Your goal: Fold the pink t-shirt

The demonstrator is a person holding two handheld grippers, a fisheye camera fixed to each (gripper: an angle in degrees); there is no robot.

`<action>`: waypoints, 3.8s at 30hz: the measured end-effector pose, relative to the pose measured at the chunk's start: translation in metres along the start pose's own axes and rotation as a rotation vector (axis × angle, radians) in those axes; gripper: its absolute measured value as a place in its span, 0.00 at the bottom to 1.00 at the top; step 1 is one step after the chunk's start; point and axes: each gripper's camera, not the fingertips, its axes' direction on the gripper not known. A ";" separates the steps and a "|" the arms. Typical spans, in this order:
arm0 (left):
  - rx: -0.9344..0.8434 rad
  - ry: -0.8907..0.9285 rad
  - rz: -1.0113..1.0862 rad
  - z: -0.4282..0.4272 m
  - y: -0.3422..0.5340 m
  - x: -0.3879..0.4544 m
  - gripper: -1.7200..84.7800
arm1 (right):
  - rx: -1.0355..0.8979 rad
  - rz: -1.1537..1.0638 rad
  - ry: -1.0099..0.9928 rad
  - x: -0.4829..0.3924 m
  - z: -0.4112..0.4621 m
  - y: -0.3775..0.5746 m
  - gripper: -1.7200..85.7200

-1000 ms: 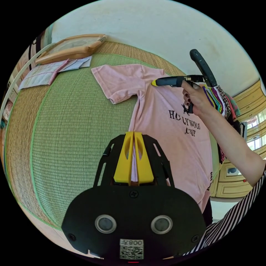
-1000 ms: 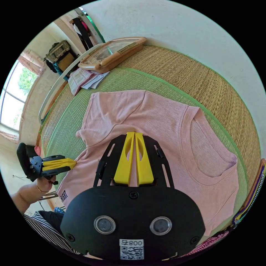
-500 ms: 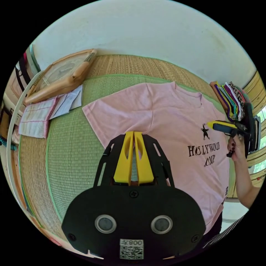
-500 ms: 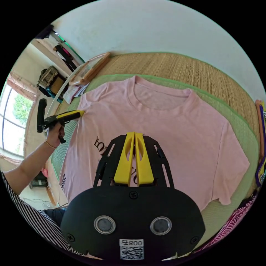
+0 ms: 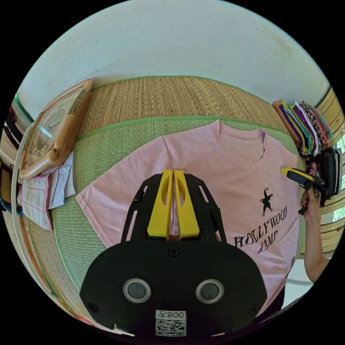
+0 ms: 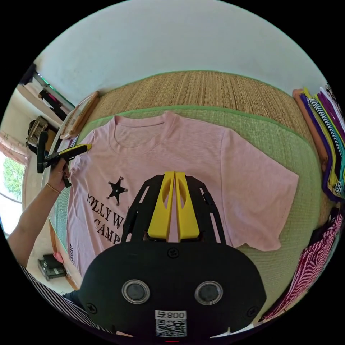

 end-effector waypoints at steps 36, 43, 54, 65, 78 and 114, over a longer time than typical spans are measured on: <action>0.085 0.428 0.337 0.143 -0.114 0.237 0.06 | 0.251 0.385 -0.036 0.159 -0.126 0.148 0.12; 0.042 0.561 0.547 0.186 -0.169 0.340 0.08 | 0.260 0.391 -0.024 0.169 -0.128 0.156 0.13; -0.014 0.595 0.712 0.241 -0.234 0.447 0.11 | 0.306 0.422 -0.023 0.189 -0.122 0.180 0.09; -0.119 0.516 0.851 0.302 -0.297 0.549 0.09 | 0.318 0.435 -0.098 0.210 -0.117 0.198 0.04; 0.081 0.704 0.785 0.264 -0.295 0.497 0.03 | 0.412 0.379 -0.127 0.207 -0.127 0.216 0.03; 0.067 0.235 0.718 0.280 -0.199 0.361 0.04 | 0.178 0.108 -0.356 0.144 -0.057 0.194 0.03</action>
